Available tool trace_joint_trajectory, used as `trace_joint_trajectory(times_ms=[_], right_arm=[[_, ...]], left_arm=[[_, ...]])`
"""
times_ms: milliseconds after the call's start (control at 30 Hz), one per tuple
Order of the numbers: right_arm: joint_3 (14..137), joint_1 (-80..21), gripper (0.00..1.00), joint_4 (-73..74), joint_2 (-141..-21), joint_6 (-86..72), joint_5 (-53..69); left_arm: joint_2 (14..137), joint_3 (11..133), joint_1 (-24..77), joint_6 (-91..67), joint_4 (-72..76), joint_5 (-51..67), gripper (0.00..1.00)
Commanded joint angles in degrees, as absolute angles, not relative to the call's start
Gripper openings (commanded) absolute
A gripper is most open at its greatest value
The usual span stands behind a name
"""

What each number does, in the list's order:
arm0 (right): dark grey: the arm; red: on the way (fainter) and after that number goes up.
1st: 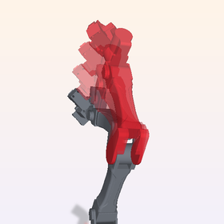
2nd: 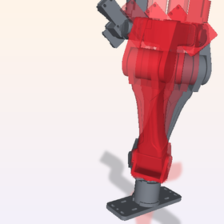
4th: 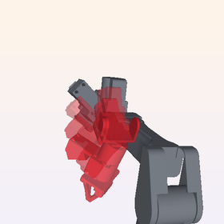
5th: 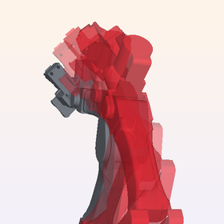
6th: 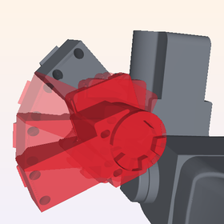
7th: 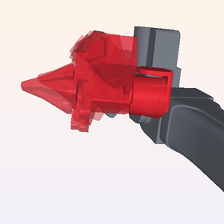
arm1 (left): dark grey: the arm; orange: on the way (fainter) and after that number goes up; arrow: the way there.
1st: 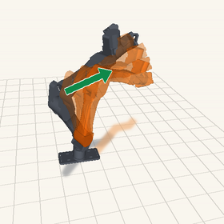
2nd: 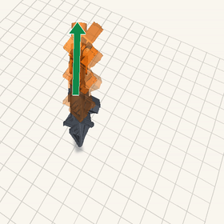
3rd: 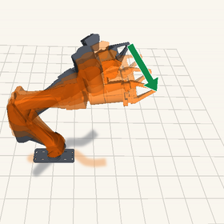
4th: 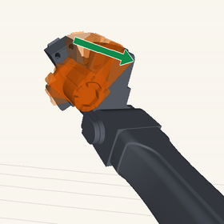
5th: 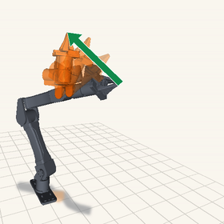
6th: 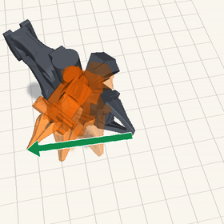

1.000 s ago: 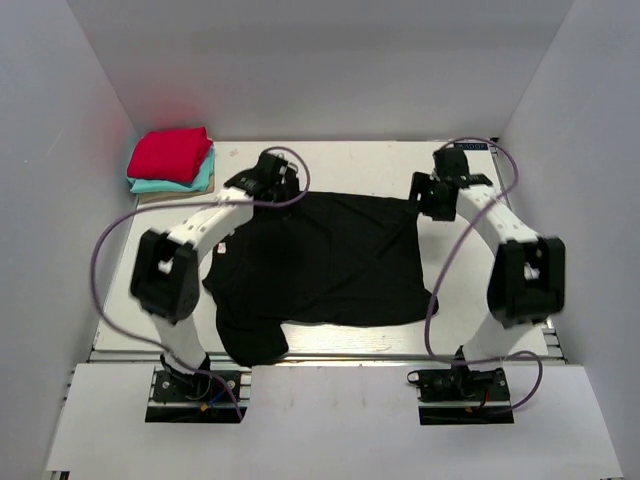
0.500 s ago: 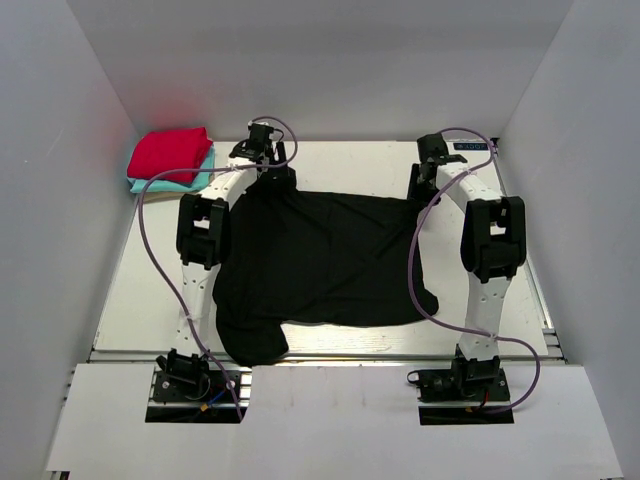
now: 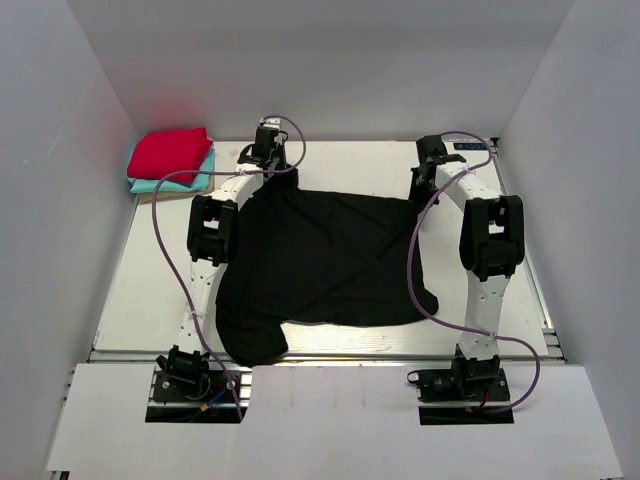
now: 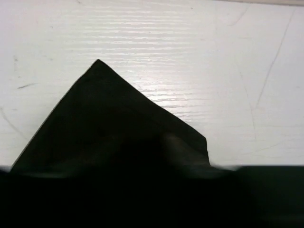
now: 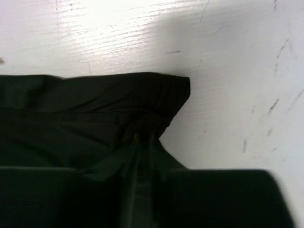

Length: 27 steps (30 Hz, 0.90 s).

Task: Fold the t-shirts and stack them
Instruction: Flatten out the tshirt

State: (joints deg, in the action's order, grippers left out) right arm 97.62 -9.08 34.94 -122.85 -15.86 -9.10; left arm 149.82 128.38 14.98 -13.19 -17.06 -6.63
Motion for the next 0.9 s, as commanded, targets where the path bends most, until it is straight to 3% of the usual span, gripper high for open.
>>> trace_joint_trajectory(times_ms=[0,33,300,567,867], right_arm=[[97.47,-9.05,0.17,35.25,-122.17,-16.44,-5.64],[97.64,-8.97,0.03,35.24,-122.17,-16.44,-5.19],[97.48,-8.96,0.0,30.42,-117.26,-17.31,-3.69],[98.53,-8.18,0.0,20.67,-115.05,-22.23,-7.03],[107.22,-6.77,0.0,26.27,-124.53,-23.29,-7.64]], left_arm=[[150.37,127.7,15.21,-10.64,-14.41,-2.64,0.29],[150.9,128.58,15.21,-10.63,-15.37,-3.16,0.0],[142.66,120.86,15.21,-10.63,-7.83,-9.13,0.0],[139.92,122.87,13.01,-13.26,-5.63,-18.46,0.0],[142.73,123.4,10.11,-18.1,-3.78,-21.88,0.0]])
